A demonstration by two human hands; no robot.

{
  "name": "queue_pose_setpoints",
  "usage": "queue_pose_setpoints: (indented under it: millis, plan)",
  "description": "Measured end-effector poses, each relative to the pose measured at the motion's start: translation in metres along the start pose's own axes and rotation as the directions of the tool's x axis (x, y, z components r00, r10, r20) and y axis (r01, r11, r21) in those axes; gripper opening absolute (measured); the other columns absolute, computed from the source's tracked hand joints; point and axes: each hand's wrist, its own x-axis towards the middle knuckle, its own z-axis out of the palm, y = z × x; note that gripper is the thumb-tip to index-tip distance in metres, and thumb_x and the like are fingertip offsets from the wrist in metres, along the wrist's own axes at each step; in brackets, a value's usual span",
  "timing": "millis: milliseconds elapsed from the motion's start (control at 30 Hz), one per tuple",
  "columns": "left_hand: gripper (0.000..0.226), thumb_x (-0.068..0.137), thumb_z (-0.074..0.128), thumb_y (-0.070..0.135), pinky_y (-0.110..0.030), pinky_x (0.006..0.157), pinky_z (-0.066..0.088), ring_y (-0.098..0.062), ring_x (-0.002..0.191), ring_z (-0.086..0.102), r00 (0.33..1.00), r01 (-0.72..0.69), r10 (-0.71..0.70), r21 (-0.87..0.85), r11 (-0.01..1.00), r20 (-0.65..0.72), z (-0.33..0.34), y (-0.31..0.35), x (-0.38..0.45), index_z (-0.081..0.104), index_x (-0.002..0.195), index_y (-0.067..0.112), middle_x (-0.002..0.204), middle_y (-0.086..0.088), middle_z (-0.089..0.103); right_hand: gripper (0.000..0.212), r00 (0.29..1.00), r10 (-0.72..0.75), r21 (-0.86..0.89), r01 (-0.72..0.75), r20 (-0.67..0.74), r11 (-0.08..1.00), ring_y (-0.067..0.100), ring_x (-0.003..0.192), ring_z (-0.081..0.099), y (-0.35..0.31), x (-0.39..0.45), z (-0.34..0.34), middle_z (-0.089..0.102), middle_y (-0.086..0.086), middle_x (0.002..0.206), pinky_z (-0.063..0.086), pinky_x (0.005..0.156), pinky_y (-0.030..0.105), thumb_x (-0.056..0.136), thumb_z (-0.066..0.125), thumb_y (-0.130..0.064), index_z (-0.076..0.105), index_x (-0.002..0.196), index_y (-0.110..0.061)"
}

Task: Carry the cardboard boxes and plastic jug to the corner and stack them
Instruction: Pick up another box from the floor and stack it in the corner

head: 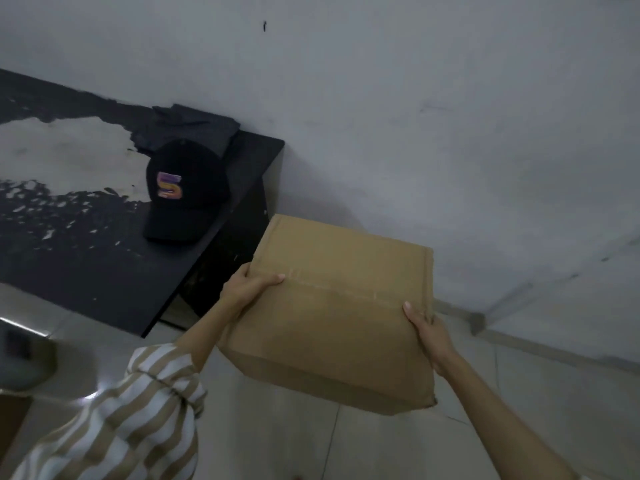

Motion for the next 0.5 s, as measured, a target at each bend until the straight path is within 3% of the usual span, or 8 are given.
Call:
queue_pose_setpoints:
  millis: [33, 167, 233, 333, 433, 500]
  plan:
    - [0.094, 0.065, 0.075, 0.056, -0.046, 0.104, 0.038, -0.033, 0.127, 0.045, 1.000, 0.007, -0.007, 0.022, 1.000, -0.001, 0.005, -0.001, 0.019, 0.034, 0.144, 0.025, 0.143, -0.008, 0.044, 0.096, 1.000, 0.008, -0.007, -0.008, -0.010, 1.000, 0.029, 0.110, 0.062, 0.005, 0.018, 0.007, 0.063, 0.009, 0.126, 0.049, 0.099, 0.048, 0.059, 0.068, -0.074, 0.054, 0.133, -0.014]
    - [0.102, 0.054, 0.074, 0.068, -0.048, 0.107, 0.037, -0.034, 0.128, 0.044, 1.000, 0.018, -0.016, 0.094, 0.995, -0.023, 0.013, 0.000, 0.081, 0.034, 0.142, 0.033, 0.142, -0.006, 0.046, 0.064, 0.999, 0.023, -0.008, -0.024, -0.037, 1.000, 0.030, 0.108, 0.063, 0.012, 0.074, 0.032, 0.066, 0.010, 0.123, 0.050, 0.098, 0.049, 0.080, 0.066, -0.054, 0.059, 0.128, -0.012]
    - [0.106, 0.053, 0.075, 0.067, -0.050, 0.107, 0.036, -0.035, 0.128, 0.043, 1.000, 0.008, -0.008, 0.099, 0.995, -0.004, 0.011, 0.003, 0.108, 0.030, 0.143, 0.036, 0.144, -0.006, 0.044, 0.063, 0.998, 0.005, -0.019, -0.007, -0.069, 1.000, 0.028, 0.107, 0.064, 0.012, 0.097, 0.043, 0.067, 0.009, 0.122, 0.051, 0.097, 0.049, 0.079, 0.068, -0.052, 0.060, 0.127, -0.013]
    - [0.117, 0.051, 0.077, 0.060, -0.048, 0.107, 0.035, -0.035, 0.131, 0.040, 0.999, -0.029, 0.023, 0.140, 0.990, 0.042, 0.012, -0.001, 0.136, 0.017, 0.148, 0.034, 0.148, -0.007, 0.038, 0.077, 0.991, -0.042, -0.122, 0.027, -0.125, 0.992, 0.031, 0.111, 0.061, 0.012, 0.122, 0.062, 0.063, 0.009, 0.126, 0.050, 0.095, 0.048, 0.071, 0.077, -0.050, 0.048, 0.132, -0.012]
    - [0.127, 0.048, 0.071, 0.062, -0.051, 0.110, 0.032, -0.038, 0.137, 0.031, 0.998, -0.009, -0.009, 0.290, 0.957, 0.061, 0.023, -0.019, 0.151, 0.000, 0.150, 0.035, 0.155, -0.012, 0.022, 0.110, 0.995, -0.064, -0.274, 0.041, -0.076, 0.961, 0.034, 0.121, 0.055, 0.014, 0.136, 0.082, 0.054, 0.011, 0.138, 0.047, 0.099, 0.052, 0.058, 0.080, -0.058, 0.030, 0.146, -0.015]
    - [0.123, 0.057, 0.072, 0.061, -0.054, 0.110, 0.030, -0.040, 0.137, 0.029, 0.998, -0.012, -0.006, 0.329, 0.944, 0.055, 0.029, -0.031, 0.158, -0.007, 0.149, 0.039, 0.156, -0.012, 0.015, 0.107, 0.996, -0.078, -0.350, 0.058, -0.044, 0.935, 0.035, 0.125, 0.052, 0.019, 0.139, 0.092, 0.049, 0.013, 0.142, 0.045, 0.102, 0.051, 0.070, 0.081, -0.043, 0.016, 0.152, -0.023]
